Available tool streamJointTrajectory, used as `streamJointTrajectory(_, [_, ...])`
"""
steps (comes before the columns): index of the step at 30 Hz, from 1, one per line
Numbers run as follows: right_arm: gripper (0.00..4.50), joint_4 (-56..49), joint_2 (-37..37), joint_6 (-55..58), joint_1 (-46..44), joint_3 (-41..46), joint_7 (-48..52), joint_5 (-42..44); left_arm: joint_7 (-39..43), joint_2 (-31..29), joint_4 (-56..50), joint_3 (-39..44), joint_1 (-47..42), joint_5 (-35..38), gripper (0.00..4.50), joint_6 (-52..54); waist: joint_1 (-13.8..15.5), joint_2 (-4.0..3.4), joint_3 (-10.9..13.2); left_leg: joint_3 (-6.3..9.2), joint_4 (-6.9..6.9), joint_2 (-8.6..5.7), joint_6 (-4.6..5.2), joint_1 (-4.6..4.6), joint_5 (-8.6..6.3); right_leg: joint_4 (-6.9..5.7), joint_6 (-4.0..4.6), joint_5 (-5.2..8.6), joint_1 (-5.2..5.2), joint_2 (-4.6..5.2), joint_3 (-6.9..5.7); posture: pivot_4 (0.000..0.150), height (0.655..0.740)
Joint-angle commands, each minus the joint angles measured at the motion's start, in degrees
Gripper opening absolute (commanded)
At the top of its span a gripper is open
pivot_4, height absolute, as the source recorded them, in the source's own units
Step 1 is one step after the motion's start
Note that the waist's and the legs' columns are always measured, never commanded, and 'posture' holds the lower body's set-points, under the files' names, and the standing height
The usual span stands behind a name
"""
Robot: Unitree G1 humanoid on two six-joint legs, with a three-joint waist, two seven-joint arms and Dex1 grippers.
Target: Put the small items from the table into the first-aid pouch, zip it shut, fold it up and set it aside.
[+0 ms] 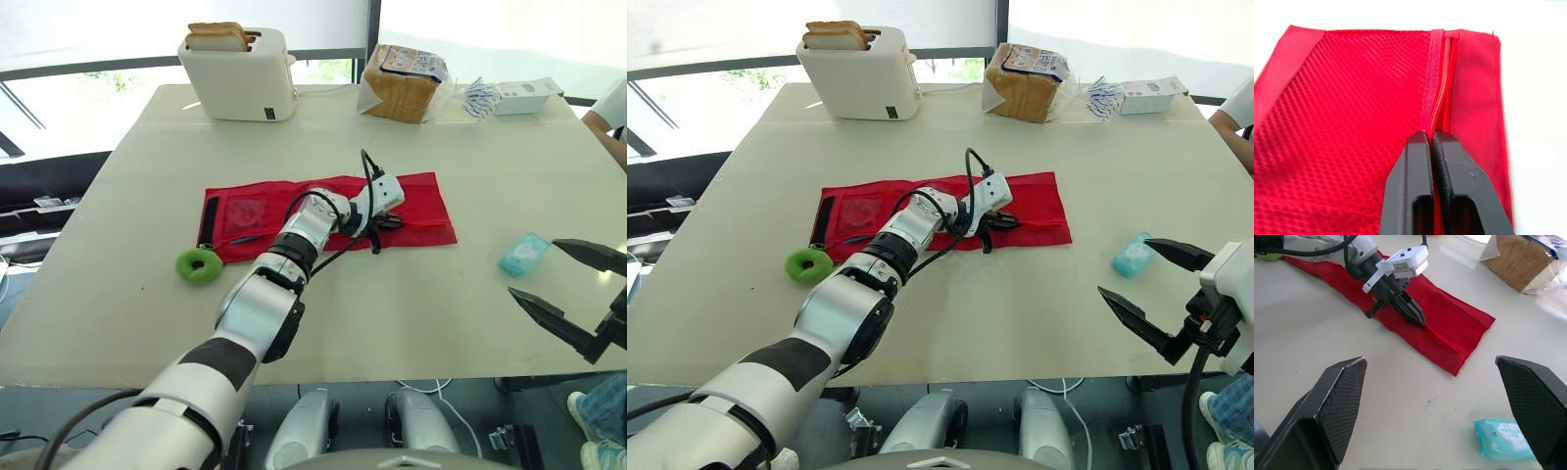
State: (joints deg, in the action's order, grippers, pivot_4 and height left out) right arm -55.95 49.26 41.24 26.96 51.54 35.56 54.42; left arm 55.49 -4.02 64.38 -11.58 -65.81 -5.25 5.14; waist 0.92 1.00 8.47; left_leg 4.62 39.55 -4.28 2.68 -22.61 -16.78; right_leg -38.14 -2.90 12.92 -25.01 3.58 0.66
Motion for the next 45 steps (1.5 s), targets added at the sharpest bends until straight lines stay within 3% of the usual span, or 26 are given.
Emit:
streamJointTrajectory(1, [4.50, -1.4, 0.7, -0.1, 0.0, 0.2, -1.0, 0.9, 1.8, 0.4, -2.3, 2.1, -0.8, 2.6, 0.14, 3.6, 0.0, 0.00, 0.0, 0.00, 0.00, 0.00, 0.00, 0.00, 0.00, 0.00, 0.00, 0.00, 0.00, 0.00, -0.01, 0.150, 0.7400])
streamJointTrajectory(6, [4.50, -1.7, 0.7, 1.3, 1.3, 1.0, -2.8, 2.0, 6.2, -1.7, -8.9, 3.8, 1.5, 5.8, 0.14, 11.9, -0.1, -0.01, 0.0, 0.01, 0.00, 0.00, 0.00, 0.00, 0.00, 0.00, 0.00, 0.00, 0.01, 0.00, -0.01, 0.150, 0.7400])
streamJointTrajectory(13, [4.50, -0.2, -0.3, 7.9, 3.1, 0.4, -14.2, 5.1, 6.2, -6.0, -33.2, 5.5, 11.3, 12.8, 0.14, 33.8, -0.1, -0.03, 0.0, 0.00, -0.01, 0.16, -0.02, 0.01, 0.00, 0.03, 0.01, 0.00, 0.00, 0.02, 0.07, 0.150, 0.7400])
streamJointTrajectory(20, [4.50, 6.4, -4.3, 14.3, -7.5, -8.5, -37.2, 11.3, -1.3, -4.7, -44.5, 6.3, 16.6, 16.5, 0.14, 40.7, 0.1, -0.09, -0.1, 0.01, 0.02, 0.17, -0.03, 0.02, 0.01, 0.12, 0.03, -0.02, 0.06, 0.05, 0.06, 0.150, 0.7400])
streamJointTrajectory(23, [4.50, 12.0, -10.4, 17.4, -15.8, -17.2, -50.7, 5.6, -4.0, -2.7, -45.8, 6.1, 17.0, 17.2, 0.14, 39.8, 0.0, -0.04, -0.1, 0.00, 0.01, 0.23, -0.06, 0.04, 0.02, 0.12, 0.05, -0.03, 0.07, 0.01, 0.07, 0.150, 0.7400])
streamJointTrajectory(27, [4.50, 17.8, -16.7, 17.3, -23.9, -24.1, -56.3, 0.5, -6.5, -0.5, -46.9, 4.3, 18.1, 16.8, 0.14, 38.2, 0.0, -0.15, -0.1, -0.05, -0.02, 0.21, -0.05, 0.04, 0.02, 0.12, 0.05, -0.03, 0.04, 0.02, 0.11, 0.150, 0.7400])
streamJointTrajectory(37, [4.50, 35.2, -25.3, 14.3, -39.8, -34.4, -61.4, -17.7, -12.0, 3.1, -42.7, 1.5, 17.4, 15.2, 0.14, 33.0, -0.2, -0.38, -0.2, -0.17, -0.12, 0.18, -0.05, 0.13, 0.02, 0.11, 0.05, -0.04, 0.03, -0.03, 0.20, 0.150, 0.7400])
streamJointTrajectory(45, [4.50, 38.6, -30.2, 12.4, -40.7, -38.7, -61.6, -29.6, -13.7, 4.3, -41.8, -0.5, 16.7, 14.0, 0.14, 30.6, -0.2, -0.40, -0.2, -0.19, -0.13, 0.17, -0.05, 0.15, 0.02, 0.11, 0.04, -0.04, 0.03, -0.04, 0.23, 0.150, 0.7400])
